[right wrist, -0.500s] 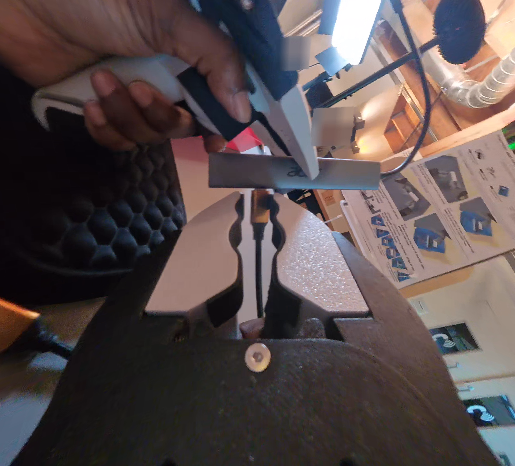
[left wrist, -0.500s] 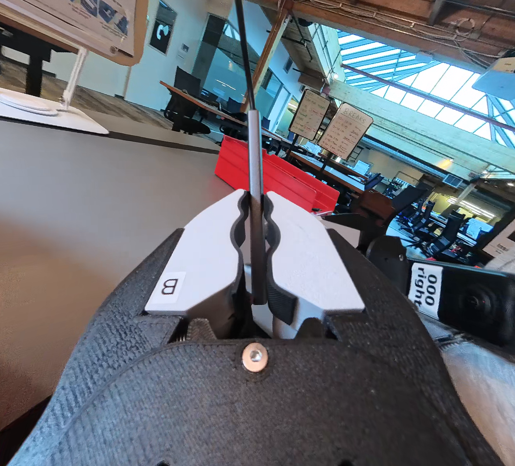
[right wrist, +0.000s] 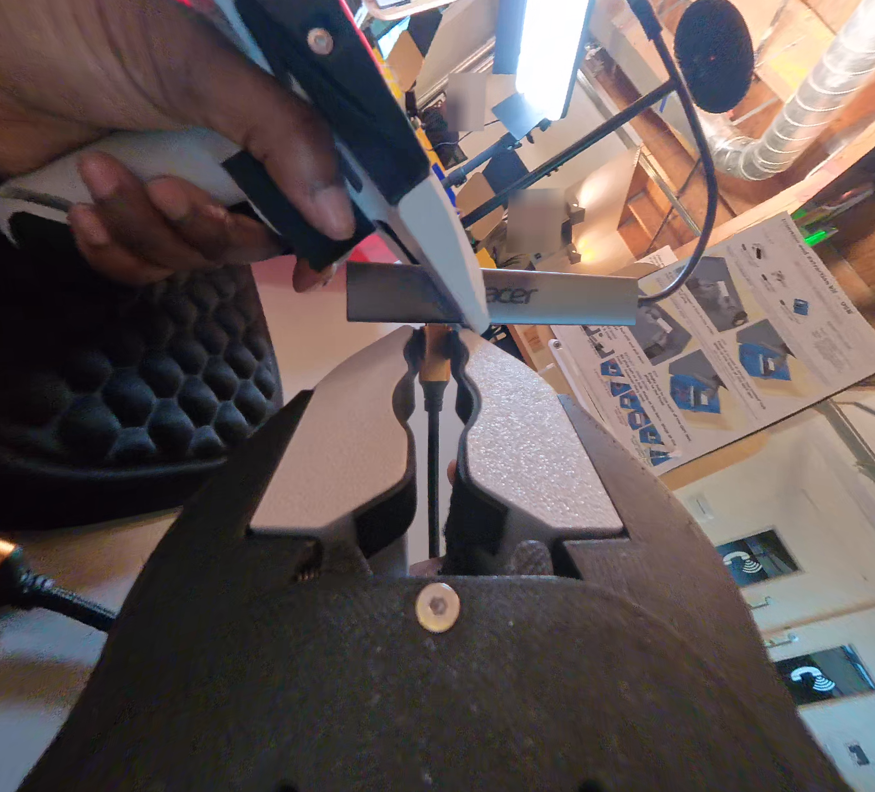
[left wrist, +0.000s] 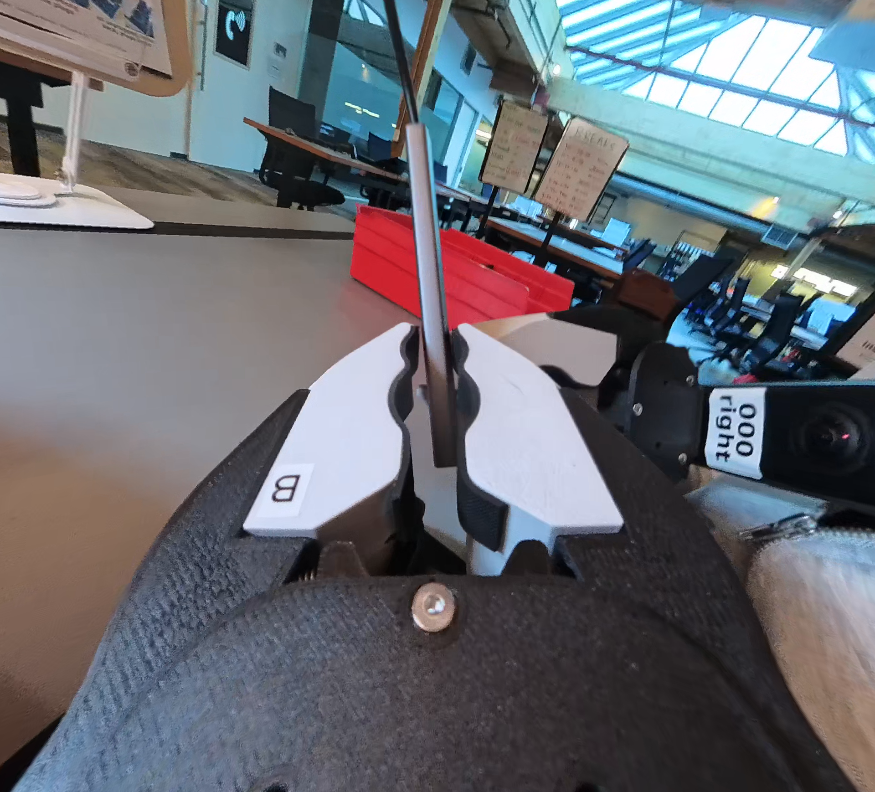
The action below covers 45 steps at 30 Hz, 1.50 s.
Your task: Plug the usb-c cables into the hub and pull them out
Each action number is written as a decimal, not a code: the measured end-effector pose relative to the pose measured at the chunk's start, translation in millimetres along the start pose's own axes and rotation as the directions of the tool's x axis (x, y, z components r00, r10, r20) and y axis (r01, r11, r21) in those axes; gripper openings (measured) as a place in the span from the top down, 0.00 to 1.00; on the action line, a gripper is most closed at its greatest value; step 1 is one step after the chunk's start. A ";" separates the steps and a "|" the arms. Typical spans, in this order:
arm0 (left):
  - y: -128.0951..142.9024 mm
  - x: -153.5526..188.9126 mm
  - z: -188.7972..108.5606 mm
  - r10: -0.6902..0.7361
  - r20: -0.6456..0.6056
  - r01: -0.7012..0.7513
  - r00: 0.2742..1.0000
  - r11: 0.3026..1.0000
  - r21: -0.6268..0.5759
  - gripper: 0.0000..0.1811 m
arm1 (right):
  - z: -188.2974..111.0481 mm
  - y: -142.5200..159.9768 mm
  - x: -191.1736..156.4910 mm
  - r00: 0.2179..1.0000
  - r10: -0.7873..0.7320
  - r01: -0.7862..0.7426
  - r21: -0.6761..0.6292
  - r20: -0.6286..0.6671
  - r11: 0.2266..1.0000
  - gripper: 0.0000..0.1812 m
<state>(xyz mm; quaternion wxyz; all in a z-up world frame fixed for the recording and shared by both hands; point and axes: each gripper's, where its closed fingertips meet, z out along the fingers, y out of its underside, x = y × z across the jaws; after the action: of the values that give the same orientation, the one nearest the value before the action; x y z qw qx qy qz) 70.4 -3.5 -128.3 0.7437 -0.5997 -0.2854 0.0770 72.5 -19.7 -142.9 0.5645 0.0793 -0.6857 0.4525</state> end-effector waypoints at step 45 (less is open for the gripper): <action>18.3 -1.3 7.6 0.136 0.068 -0.128 0.988 0.985 -0.113 0.95 | -5.1 26.2 -17.3 0.966 0.137 -0.113 -0.120 0.221 0.986 0.93</action>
<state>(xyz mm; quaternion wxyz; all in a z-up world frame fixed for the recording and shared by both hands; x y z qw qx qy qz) 69.5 7.2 -145.0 0.6919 -0.6535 -0.2766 0.1330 65.9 -7.8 -171.6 0.4559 0.0573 -0.7727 0.4380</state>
